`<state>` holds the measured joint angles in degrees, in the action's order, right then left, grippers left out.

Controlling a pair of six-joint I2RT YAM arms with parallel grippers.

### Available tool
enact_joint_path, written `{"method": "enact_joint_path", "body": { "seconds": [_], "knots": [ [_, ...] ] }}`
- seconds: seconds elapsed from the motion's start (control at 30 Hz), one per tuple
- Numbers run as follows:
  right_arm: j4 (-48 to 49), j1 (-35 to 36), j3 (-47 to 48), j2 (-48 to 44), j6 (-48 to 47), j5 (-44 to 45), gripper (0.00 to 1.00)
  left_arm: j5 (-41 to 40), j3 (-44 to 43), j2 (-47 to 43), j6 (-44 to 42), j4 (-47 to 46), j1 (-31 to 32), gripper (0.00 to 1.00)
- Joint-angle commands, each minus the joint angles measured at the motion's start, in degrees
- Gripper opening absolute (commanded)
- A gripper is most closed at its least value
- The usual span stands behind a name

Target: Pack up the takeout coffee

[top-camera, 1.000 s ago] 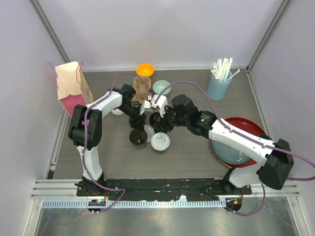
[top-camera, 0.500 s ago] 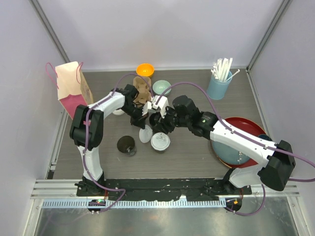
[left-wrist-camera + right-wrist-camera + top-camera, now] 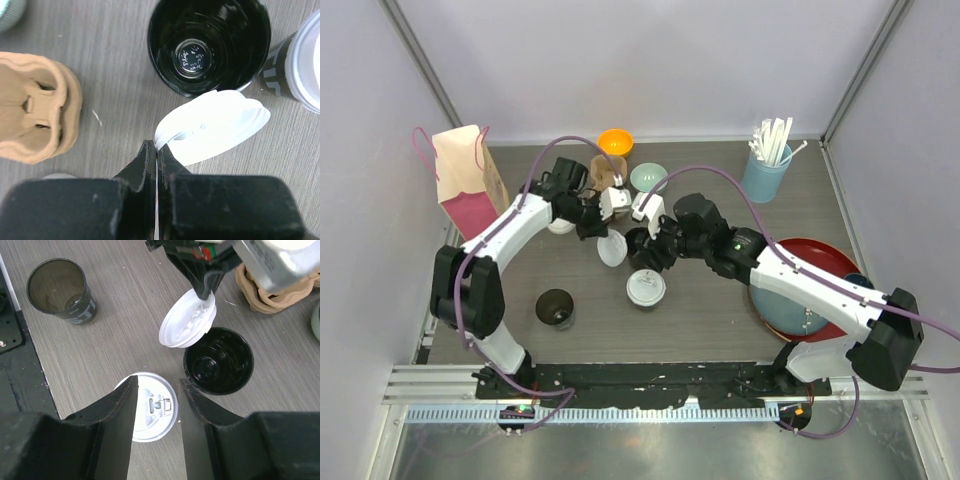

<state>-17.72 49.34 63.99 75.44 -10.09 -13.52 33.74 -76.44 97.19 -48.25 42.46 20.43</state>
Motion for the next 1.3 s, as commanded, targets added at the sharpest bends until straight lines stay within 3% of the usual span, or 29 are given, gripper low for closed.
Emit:
{"method": "enact_joint_path", "body": {
  "seconds": [0.0,0.1,0.3,0.37,0.47,0.6,0.8,0.9,1.0,1.07,1.27],
  "knots": [
    [2.0,-1.3,1.7,-3.5,3.9,-1.9,0.44,-1.0,2.0,-8.6,2.4,-4.4,-0.6,0.00],
    [4.5,-4.2,2.0,-4.4,8.3,-8.0,0.47,1.4,2.8,-14.4,1.2,-2.2,-0.6,0.00],
    [6.6,-5.0,4.0,-4.7,14.0,-10.7,0.54,9.0,-2.1,-22.9,-0.9,8.8,-0.7,0.00],
    [6.8,-5.0,5.7,-3.9,17.6,-13.7,0.68,10.8,-6.4,-24.4,-4.3,16.8,-0.6,0.00],
    [8.0,-5.0,6.5,-4.4,20.4,-15.8,0.80,9.6,-12.2,-26.4,-12.7,29.1,-0.6,0.00],
    [15.0,-3.6,1.7,-9.3,22.2,-16.5,0.80,5.3,-17.9,-29.5,-15.8,38.8,-0.6,0.00],
    [23.4,2.6,-0.3,-11.1,23.9,-20.1,0.73,8.4,-14.4,-41.4,-24.3,37.9,-0.6,0.00],
    [24.7,7.1,-0.6,-11.5,21.1,-19.0,0.68,9.8,-14.5,-44.5,-24.3,36.8,-0.7,0.00],
    [23.4,12.8,-0.8,-11.6,11.0,-13.7,0.69,10.5,-16.4,-46.5,-23.8,37.8,-0.6,0.00],
    [25.3,15.4,-0.1,-10.4,9.0,-13.8,0.69,12.0,-17.4,-47.0,-23.5,38.6,-0.6,0.00],
    [29.7,17.4,3.5,-5.5,12.7,-16.2,0.65,12.2,-16.8,-48.3,-21.0,36.7,-0.6,0.00]
  ]
}}
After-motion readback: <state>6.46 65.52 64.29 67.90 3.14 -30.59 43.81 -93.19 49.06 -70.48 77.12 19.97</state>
